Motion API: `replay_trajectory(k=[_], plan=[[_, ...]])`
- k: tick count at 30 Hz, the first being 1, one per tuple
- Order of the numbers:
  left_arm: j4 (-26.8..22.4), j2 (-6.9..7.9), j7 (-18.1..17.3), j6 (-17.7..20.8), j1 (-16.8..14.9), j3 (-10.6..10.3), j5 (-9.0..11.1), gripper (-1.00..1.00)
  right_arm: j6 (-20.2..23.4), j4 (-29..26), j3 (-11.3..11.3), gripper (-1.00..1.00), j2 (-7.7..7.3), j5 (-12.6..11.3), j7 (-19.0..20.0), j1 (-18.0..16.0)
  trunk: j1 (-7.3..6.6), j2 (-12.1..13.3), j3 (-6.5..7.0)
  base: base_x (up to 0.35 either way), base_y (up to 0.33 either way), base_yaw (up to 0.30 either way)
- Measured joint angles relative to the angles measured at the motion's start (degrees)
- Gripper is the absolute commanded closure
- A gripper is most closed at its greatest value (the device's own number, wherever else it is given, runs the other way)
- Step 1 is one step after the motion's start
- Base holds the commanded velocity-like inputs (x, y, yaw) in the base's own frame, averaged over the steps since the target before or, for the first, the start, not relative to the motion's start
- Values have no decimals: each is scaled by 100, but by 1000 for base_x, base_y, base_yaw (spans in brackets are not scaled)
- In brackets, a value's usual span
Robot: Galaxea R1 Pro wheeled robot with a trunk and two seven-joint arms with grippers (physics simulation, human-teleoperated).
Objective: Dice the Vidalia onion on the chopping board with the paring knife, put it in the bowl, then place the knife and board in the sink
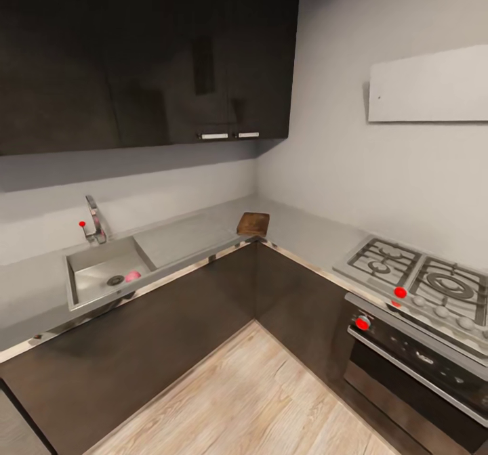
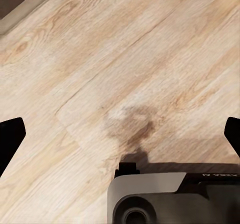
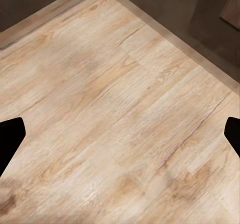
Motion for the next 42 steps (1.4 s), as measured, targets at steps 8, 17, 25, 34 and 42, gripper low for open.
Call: replay_trajectory(k=[8,17,25,34,42], plan=[[0,0,0,0,0,0,0,-100,0,-1,0,-100,0,0,0,0,-176,322,144,0,0,0],[4,0,0,0,0,0,0,-100,-9,0,0,-100,0,0,2,0,-374,684,307,0,0,0],[2,0,0,0,0,0,0,-100,-3,1,0,-100,3,0,0,0,-529,967,434,0,0,0],[0,0,0,-8,0,0,0,-100,-1,1,0,-100,0,0,0,0,-529,967,434,0,0,0],[0,0,0,-8,0,0,0,-100,0,1,-2,-100,0,2,0,0,-529,967,433,0,0,0]])
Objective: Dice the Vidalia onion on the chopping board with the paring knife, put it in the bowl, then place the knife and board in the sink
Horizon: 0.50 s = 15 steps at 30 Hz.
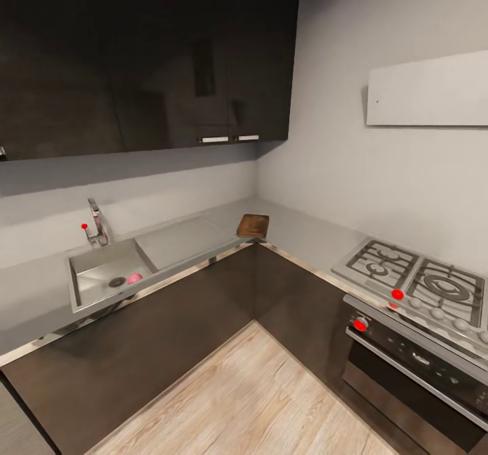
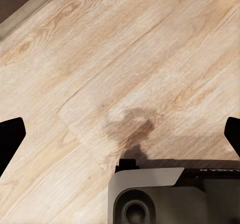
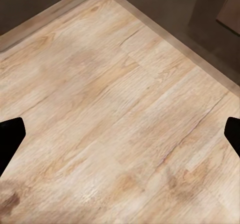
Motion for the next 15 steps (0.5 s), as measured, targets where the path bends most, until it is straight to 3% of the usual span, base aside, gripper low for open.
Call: replay_trajectory(k=[15], plan=[[13,0,0,0,0,0,0,-100,-11,-7,9,-100,29,-2,-4,0,0,0,0,0,0,0]])
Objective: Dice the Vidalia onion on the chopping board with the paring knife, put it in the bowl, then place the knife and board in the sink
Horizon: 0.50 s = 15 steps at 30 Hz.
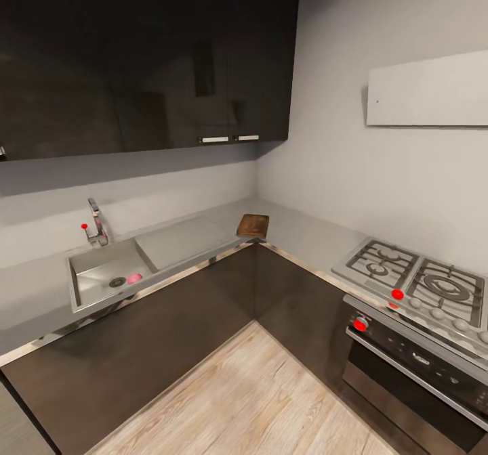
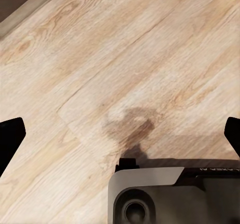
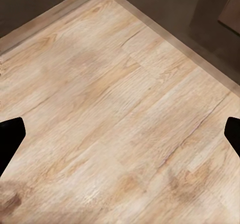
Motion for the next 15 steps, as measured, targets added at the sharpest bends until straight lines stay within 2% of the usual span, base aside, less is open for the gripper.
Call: replay_trajectory(k=[11,15], plan=[[-8,6,0,-6,0,0,-3,-100,-8,-2,1,-100,-9,7,-4,0,0,0,0,0,0,0],[-208,11,0,-7,-1,-14,-1,-100,-8,-2,1,-100,-6,8,-4,0,0,0,0,0,0,0]])
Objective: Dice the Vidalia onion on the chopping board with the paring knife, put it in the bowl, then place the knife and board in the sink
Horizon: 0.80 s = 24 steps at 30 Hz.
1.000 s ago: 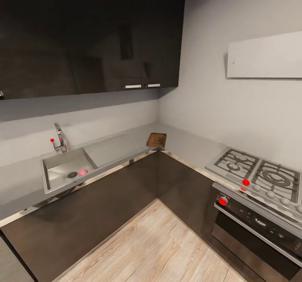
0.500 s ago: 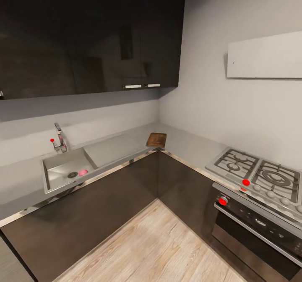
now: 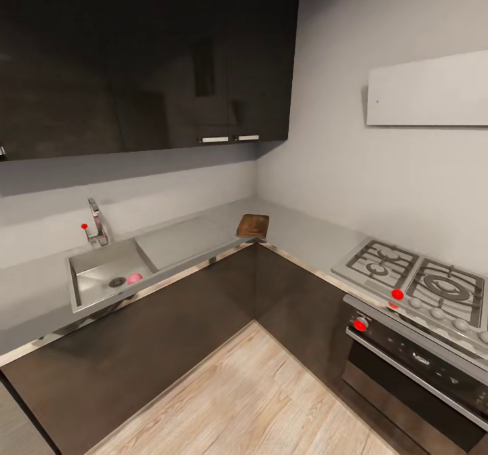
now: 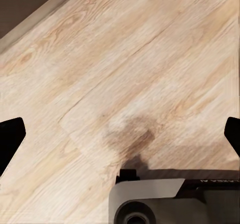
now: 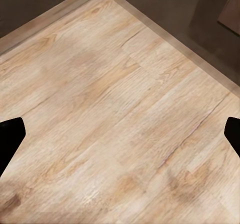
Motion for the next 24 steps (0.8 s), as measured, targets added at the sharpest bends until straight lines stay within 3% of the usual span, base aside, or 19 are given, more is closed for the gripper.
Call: replay_trajectory(k=[9,24], plan=[[-1056,18,-12,0,79,-17,1,-100,0,0,0,-100,3,-4,0,0,0,0,0,0,0,0],[-2609,32,-27,-7,1114,-19,1,-100,10,-226,-22,-100,16,3,-61,0,0,0,0,0,0,0]])
